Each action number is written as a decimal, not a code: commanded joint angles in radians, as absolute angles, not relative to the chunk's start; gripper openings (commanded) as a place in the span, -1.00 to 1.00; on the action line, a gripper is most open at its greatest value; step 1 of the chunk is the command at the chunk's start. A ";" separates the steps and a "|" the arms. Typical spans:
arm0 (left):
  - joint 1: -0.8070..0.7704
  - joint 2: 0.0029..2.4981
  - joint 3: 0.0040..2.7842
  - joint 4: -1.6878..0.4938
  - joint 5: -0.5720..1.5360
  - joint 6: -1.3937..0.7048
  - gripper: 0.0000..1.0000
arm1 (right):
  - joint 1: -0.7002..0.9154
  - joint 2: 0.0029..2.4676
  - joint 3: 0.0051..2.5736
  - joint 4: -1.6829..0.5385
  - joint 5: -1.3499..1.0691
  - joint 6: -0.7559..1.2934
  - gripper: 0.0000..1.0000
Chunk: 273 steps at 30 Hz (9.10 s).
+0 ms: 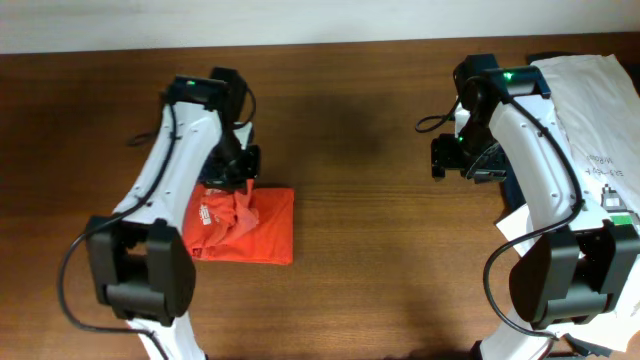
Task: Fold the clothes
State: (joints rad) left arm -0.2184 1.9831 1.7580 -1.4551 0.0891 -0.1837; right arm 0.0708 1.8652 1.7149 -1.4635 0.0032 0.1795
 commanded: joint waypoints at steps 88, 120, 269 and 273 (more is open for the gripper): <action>-0.014 2.283 1.635 -1.150 0.651 0.405 -0.99 | 0.476 1.657 1.184 -0.817 -0.014 0.271 0.67; 0.195 2.143 2.187 -1.240 0.197 -0.004 0.98 | 0.383 1.657 1.184 -0.861 -0.200 0.379 0.97; -0.056 0.005 0.009 -0.083 -0.019 -0.049 0.98 | 0.084 0.004 0.006 -0.080 -0.006 -0.064 0.97; -0.056 0.005 0.009 -0.083 -0.019 -0.049 0.98 | 0.084 0.004 0.006 -0.080 -0.006 -0.064 0.97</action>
State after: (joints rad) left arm -0.0605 0.0109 0.0158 -0.0830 -0.0303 -0.0681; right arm 0.0849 0.0139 0.0101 -0.0742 -0.0006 -0.0601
